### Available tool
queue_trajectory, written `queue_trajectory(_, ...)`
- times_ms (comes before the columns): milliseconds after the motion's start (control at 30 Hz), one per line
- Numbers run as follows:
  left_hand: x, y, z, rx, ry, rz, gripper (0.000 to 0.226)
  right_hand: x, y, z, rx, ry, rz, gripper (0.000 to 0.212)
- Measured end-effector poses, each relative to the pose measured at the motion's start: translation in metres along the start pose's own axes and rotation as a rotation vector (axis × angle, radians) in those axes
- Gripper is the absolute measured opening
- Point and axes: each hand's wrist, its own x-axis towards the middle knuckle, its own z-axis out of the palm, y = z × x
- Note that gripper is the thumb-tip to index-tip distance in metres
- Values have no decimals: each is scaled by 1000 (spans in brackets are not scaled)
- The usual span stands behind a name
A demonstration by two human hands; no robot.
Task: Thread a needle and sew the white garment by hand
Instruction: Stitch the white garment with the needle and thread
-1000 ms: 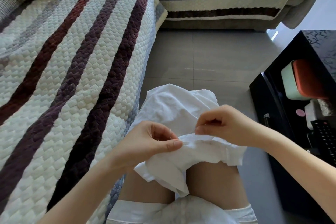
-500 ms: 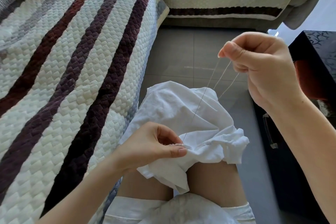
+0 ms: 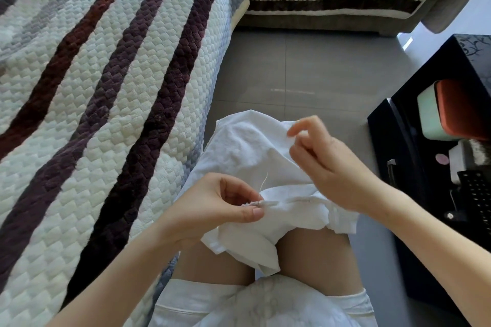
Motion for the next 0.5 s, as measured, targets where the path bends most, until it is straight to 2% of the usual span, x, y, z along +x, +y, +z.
queue_trajectory(200, 1, -1, 0, -21, 8, -9, 18, -15, 4, 18, -17, -190, -95, 14)
queue_trajectory(367, 1, 1, 0, 28, 29, -18, 16, -14, 3, 21, 32, -228, -143, 24)
queue_trajectory(500, 0, 3, -1, 30, 28, -19, 15, -15, 2, 19, 92, -227, -129, 23)
